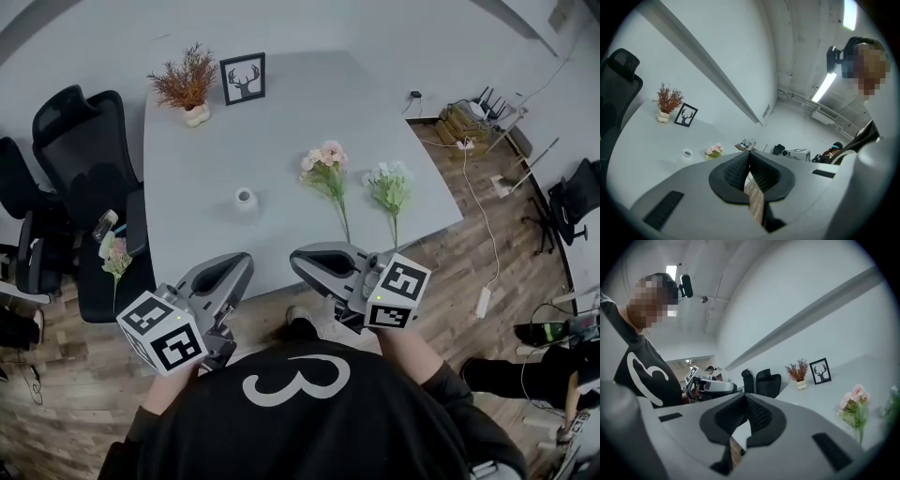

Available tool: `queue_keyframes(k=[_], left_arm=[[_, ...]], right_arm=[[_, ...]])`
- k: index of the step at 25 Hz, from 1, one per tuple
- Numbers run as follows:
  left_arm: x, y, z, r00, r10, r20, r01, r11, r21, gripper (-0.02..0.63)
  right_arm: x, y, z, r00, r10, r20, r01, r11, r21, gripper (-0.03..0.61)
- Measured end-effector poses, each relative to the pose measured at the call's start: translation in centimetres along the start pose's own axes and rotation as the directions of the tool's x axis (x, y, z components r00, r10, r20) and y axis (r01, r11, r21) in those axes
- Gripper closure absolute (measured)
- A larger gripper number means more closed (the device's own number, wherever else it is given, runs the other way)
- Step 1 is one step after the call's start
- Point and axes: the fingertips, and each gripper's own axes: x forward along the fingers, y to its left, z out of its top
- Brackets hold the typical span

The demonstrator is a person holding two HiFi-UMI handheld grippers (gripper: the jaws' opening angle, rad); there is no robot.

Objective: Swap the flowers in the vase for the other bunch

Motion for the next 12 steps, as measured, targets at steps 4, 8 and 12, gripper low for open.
queue_keyframes(k=[4,8,12], left_arm=[[-0.52,-0.46,-0.38,1.000,-0.019,-0.006,0.019,1.000,0.021,0.603],[-0.69,-0.91,-0.71,0.999,-0.035,-0.018,0.035,0.999,0.032,0.603],[-0.78,-0.68,-0.78,0.999,-0.039,-0.017,0.039,0.999,0.009,0.602]], right_arm=[[0.32,0.84,-0.38,1.000,-0.002,-0.009,0.003,1.000,0.004,0.569],[0.39,1.19,-0.76,1.000,-0.016,-0.013,0.016,1.000,0.005,0.569],[0.49,1.23,-0.96,1.000,-0.023,-0.021,0.023,1.000,0.005,0.569]])
